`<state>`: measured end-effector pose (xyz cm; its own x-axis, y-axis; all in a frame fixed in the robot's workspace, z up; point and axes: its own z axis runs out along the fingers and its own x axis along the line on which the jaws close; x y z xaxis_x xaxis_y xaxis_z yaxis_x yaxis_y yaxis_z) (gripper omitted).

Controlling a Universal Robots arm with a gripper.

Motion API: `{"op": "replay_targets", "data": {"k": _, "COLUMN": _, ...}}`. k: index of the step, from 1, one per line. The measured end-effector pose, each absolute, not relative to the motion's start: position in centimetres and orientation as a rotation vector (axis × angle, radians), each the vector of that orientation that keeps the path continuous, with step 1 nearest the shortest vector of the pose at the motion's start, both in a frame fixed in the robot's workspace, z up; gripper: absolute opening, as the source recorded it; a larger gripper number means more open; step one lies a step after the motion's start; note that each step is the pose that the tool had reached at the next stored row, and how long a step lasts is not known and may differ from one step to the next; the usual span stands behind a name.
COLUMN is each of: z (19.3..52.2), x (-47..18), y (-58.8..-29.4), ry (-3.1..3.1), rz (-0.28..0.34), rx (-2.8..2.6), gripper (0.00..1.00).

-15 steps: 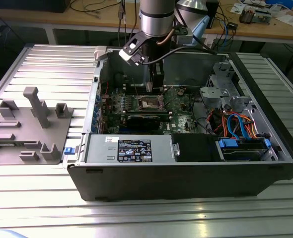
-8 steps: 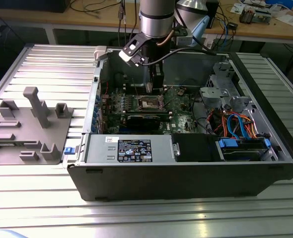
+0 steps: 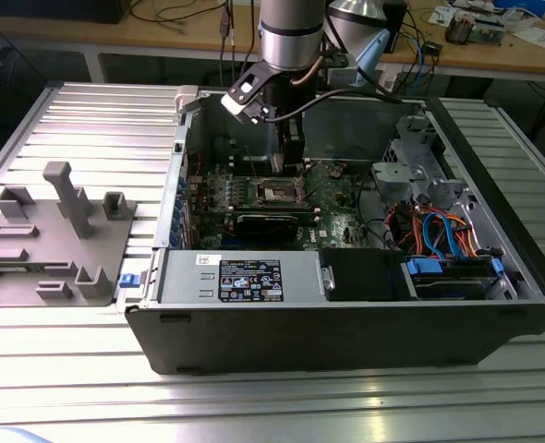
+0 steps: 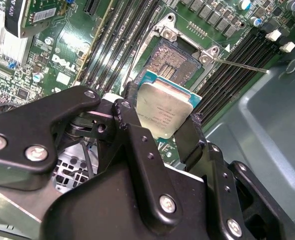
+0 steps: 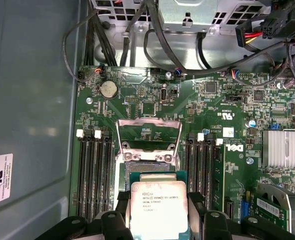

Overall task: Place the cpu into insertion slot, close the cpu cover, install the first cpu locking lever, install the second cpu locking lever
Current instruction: 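Place the cpu into insertion slot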

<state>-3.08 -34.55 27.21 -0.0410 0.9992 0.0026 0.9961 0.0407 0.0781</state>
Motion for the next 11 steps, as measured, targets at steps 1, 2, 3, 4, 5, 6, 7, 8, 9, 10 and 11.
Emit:
{"op": "replay_targets", "data": {"k": 1, "z": 27.19, "x": -3.08, "y": -34.51, "ry": 2.228, "rz": 0.09, "rx": 2.138, "gripper": 0.54}}
{"op": "replay_targets", "data": {"k": 2, "z": 27.17, "x": -3.08, "y": -34.48, "ry": 2.228, "rz": 0.09, "rx": 2.138, "gripper": 0.54}}
{"op": "replay_targets", "data": {"k": 3, "z": 27.16, "x": -3.08, "y": -34.45, "ry": 2.228, "rz": 0.09, "rx": 2.138, "gripper": 0.54}}
{"op": "replay_targets", "data": {"k": 4, "z": 27.15, "x": -3.08, "y": -34.43, "ry": 2.228, "rz": 0.09, "rx": 2.138, "gripper": 0.54}}
{"op": "replay_targets", "data": {"k": 5, "z": 27.15, "x": -3.08, "y": -34.43, "ry": 2.228, "rz": 0.09, "rx": 2.138, "gripper": 0.54}}
{"op": "replay_targets", "data": {"k": 6, "z": 27.13, "x": -3.08, "y": -34.43, "ry": 2.228, "rz": 0.09, "rx": 2.138, "gripper": 0.54}}
{"op": "replay_targets", "data": {"k": 7, "z": 27.12, "x": -3.08, "y": -34.42, "ry": 2.228, "rz": 0.09, "rx": 2.138, "gripper": 0.54}}
{"op": "replay_targets", "data": {"k": 8, "z": 27.08, "x": -3.08, "y": -34.4, "ry": 2.228, "rz": 0.09, "rx": 2.138, "gripper": 0.54}}
{"op": "replay_targets", "data": {"k": 9, "z": 27.06, "x": -3.08, "y": -34.39, "ry": 2.228, "rz": 0.09, "rx": 2.138, "gripper": 0.54}}
{"op": "replay_targets", "data": {"k": 10, "z": 27.04, "x": -3.08, "y": -34.38, "ry": 2.228, "rz": 0.09, "rx": 2.138, "gripper": 0.54}}
{"op": "replay_targets", "data": {"k": 11, "z": 27.0, "x": -3.09, "y": -34.34, "ry": 2.228, "rz": 0.09, "rx": 2.138, "gripper": 0.54}}
